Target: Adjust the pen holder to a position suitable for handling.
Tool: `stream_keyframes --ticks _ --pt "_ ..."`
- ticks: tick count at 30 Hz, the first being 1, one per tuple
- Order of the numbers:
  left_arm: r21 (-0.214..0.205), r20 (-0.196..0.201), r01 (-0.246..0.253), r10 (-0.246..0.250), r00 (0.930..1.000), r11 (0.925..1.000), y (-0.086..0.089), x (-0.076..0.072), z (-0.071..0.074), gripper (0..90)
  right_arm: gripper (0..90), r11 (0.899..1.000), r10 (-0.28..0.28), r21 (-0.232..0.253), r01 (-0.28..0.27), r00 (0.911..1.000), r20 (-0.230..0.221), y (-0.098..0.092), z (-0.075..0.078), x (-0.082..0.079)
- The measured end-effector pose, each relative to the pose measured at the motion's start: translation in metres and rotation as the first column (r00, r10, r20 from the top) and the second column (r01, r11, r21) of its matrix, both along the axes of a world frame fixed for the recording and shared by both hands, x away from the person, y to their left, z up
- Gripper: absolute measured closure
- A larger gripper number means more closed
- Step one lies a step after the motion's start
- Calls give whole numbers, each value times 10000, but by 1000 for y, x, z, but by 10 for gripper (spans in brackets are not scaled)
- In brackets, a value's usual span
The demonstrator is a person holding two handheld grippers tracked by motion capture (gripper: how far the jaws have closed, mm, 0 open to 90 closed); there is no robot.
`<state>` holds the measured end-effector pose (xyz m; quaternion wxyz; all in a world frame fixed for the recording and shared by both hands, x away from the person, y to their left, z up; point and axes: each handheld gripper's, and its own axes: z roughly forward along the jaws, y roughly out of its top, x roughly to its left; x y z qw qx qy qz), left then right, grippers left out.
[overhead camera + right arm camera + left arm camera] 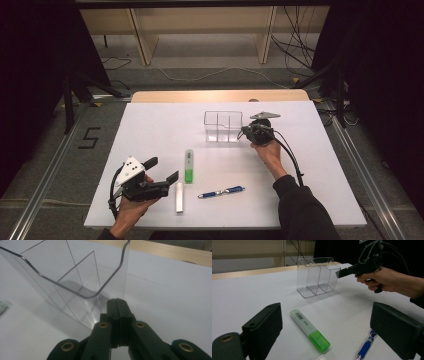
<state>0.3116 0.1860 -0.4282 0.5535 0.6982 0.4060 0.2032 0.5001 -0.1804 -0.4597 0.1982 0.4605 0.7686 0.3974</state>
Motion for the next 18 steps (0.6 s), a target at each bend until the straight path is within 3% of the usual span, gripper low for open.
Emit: stream_keyframes --ticks 10,18 --pt "4 -1 3 -3 10000 10000 0 0 0 102 900 9997 -53 237 52 10000 67 5 2 6" --pt "15 32 5 -5 10000 10000 0 0 0 102 900 9999 -7 121 5 9999 128 16 2 10"
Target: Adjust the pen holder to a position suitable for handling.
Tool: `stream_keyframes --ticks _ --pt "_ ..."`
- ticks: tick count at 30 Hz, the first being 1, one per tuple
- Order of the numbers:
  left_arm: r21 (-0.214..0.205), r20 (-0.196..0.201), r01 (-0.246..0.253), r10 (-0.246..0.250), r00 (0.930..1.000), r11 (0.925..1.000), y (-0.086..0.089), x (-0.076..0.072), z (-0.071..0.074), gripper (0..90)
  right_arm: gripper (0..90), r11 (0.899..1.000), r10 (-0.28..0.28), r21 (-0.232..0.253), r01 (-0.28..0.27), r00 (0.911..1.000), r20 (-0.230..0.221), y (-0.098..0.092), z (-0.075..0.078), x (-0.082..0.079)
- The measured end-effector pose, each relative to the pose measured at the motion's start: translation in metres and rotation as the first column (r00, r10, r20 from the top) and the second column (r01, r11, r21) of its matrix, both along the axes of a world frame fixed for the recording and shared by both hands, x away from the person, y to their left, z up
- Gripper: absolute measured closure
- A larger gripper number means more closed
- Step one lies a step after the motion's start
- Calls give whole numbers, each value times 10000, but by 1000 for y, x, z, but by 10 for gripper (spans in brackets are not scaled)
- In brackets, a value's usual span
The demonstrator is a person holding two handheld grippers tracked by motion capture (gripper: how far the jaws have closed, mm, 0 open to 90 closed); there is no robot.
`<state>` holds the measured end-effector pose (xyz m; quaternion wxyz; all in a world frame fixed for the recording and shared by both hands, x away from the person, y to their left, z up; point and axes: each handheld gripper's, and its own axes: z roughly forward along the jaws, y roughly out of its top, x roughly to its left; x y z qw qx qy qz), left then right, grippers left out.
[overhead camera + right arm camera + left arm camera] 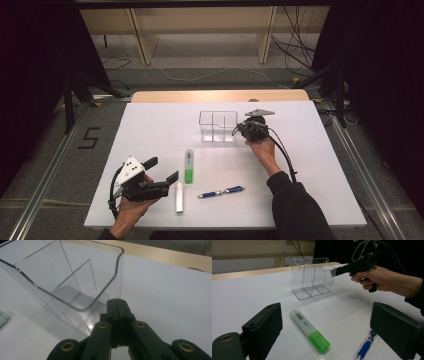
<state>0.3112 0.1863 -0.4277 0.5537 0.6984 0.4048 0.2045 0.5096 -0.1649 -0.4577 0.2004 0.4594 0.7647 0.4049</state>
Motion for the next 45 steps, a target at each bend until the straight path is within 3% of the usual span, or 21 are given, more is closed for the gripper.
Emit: stream_keyframes --ticks 11,20,28,34,45 --pt "-86 9 -48 48 10000 10000 0 0 0 102 822 9997 136 -224 -137 9999 -60 -13 5 -8" --pt "-87 -1 -77 77 10000 9999 0 0 0 102 603 9970 752 204 -751 9971 -74 -28 18 -32" --pt "-20 -32 -7 7 10000 10000 0 0 -1 102 422 9831 1799 363 -1797 9837 -23 -26 36 -54" --pt "-33 -16 -22 22 10000 10000 0 0 -1 102 363 9745 2204 468 -2196 9753 -122 -22 43 -63" --pt "-122 -44 -39 39 10000 9999 0 0 -1 102 301 9456 3241 429 -3226 9455 -325 -3 53 -77"
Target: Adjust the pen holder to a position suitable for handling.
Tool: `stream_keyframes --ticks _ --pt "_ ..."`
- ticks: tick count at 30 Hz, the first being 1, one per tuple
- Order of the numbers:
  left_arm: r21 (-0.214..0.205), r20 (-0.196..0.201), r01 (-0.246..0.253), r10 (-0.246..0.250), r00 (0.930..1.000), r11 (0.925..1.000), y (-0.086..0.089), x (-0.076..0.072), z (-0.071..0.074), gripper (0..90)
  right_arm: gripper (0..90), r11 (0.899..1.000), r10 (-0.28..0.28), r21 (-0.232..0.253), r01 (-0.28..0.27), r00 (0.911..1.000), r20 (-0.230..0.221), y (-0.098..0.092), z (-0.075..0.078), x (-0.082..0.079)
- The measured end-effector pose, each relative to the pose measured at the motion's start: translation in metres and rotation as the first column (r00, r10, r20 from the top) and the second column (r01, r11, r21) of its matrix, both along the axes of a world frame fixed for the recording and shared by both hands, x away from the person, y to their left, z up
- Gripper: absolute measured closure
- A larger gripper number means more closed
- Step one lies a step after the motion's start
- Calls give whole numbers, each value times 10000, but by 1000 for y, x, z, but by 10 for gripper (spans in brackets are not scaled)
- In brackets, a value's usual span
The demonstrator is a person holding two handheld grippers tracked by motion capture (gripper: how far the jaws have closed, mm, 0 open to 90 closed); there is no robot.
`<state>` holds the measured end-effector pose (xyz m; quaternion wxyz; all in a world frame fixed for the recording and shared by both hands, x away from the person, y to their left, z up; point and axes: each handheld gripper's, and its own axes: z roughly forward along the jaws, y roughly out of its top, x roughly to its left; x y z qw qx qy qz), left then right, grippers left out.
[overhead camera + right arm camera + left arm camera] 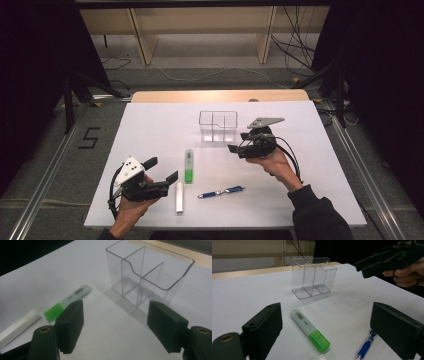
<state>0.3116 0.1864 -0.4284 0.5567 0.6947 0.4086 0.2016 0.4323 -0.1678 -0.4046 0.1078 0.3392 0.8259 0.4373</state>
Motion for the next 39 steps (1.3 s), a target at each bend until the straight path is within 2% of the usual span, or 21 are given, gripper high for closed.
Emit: stream_keyframes --ticks 10,18,23,31,39 --pt "-21 -14 15 -15 10000 10000 -1 0 0 102 284 9976 657 -199 -660 9977 -146 13 3 -11" --pt "-24 -10 13 -13 10000 10000 -1 0 0 102 268 9899 1284 -569 -1299 9913 -291 25 2 -20" --pt "-18 -1 25 -25 10000 10000 0 1 1 102 263 9813 1672 -901 -1700 9852 -371 32 0 -26" --pt "-13 -21 20 -20 10000 10000 0 1 0 102 258 9603 2268 -1521 -2337 9720 -620 40 -5 -36" --pt "-19 5 42 -42 10000 10000 0 0 0 101 258 9401 2721 -1876 -2846 9581 -898 48 -11 -45"
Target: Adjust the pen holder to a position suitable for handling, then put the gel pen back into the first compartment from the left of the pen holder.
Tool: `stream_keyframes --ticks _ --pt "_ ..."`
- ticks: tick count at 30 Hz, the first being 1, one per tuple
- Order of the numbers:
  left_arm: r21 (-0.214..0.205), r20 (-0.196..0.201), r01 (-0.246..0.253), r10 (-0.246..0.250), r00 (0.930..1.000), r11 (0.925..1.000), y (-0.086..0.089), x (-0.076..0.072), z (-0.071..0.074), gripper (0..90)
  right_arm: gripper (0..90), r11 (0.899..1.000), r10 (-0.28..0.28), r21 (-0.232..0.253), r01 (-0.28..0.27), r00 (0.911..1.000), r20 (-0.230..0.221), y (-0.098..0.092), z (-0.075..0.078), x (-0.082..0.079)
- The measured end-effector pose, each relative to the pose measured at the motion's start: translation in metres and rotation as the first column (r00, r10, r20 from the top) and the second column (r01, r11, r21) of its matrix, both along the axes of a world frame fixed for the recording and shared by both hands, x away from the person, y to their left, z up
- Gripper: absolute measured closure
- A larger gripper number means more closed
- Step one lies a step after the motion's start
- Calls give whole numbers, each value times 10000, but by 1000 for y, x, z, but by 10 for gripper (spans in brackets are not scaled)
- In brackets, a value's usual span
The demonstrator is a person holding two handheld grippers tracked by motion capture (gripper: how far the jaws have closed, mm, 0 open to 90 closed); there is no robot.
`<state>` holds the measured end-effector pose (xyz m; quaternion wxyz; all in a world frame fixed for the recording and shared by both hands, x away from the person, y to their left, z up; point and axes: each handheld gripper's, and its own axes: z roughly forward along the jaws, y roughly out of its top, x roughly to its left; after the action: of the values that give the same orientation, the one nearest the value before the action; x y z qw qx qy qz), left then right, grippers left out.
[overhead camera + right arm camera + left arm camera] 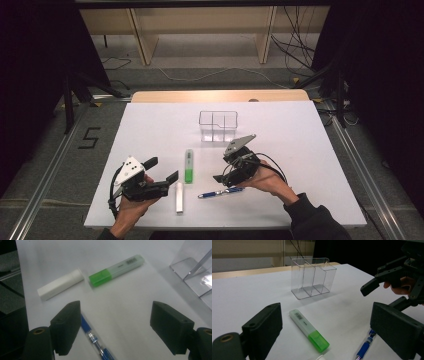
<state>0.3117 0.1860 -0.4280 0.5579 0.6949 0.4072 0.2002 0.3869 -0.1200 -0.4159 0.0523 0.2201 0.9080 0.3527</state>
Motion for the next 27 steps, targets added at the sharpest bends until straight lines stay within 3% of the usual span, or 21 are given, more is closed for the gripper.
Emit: stream_keyframes --ticks 19,27 --pt "63 57 46 -46 10000 10000 0 0 1 101 291 9898 1046 -932 -1078 9938 -386 18 -16 -12" --pt "67 66 39 -39 10000 10000 0 -1 1 102 314 9746 1321 -1733 -1421 9889 -676 25 -27 -14"
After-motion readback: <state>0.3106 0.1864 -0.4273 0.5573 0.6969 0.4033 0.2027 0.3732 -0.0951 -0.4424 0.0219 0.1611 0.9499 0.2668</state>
